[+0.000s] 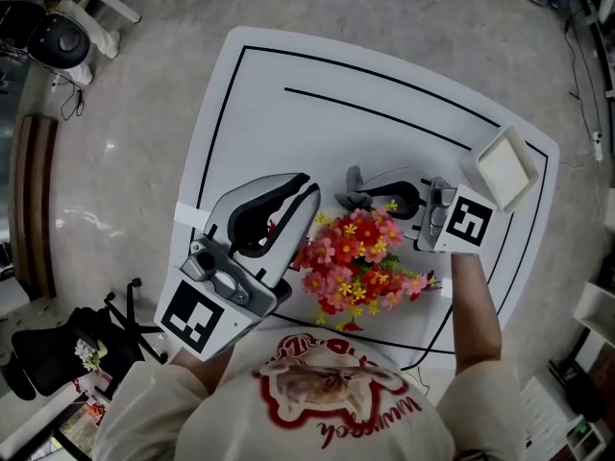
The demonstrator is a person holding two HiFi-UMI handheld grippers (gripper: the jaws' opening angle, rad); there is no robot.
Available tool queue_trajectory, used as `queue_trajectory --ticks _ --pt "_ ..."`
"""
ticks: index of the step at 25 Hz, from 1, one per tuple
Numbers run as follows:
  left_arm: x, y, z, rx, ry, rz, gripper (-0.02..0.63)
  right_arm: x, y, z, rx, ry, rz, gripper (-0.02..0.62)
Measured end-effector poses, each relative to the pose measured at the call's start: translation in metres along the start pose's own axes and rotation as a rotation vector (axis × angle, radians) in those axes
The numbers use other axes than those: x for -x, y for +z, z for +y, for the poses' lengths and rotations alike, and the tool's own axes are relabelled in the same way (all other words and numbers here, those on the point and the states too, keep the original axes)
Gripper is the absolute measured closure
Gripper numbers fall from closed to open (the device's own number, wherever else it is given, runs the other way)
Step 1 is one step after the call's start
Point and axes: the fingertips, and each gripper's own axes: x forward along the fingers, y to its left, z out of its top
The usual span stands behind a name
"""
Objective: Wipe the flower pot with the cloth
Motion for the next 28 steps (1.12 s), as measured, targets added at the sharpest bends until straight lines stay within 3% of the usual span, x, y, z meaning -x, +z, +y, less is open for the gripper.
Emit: queue_trajectory --ticks 11,28 --pt "0.007 0.005 -0.002 -0.014 0.003 -0.004 0.568 0.008 -0.007 0.000 -0.015 -0.025 0.036 0.531" --pt "0.023 0.020 -0.019 -0.043 -0.006 -0.032 0.568 0.037 -0.015 0.014 -0.009 -0.180 0.032 0.531"
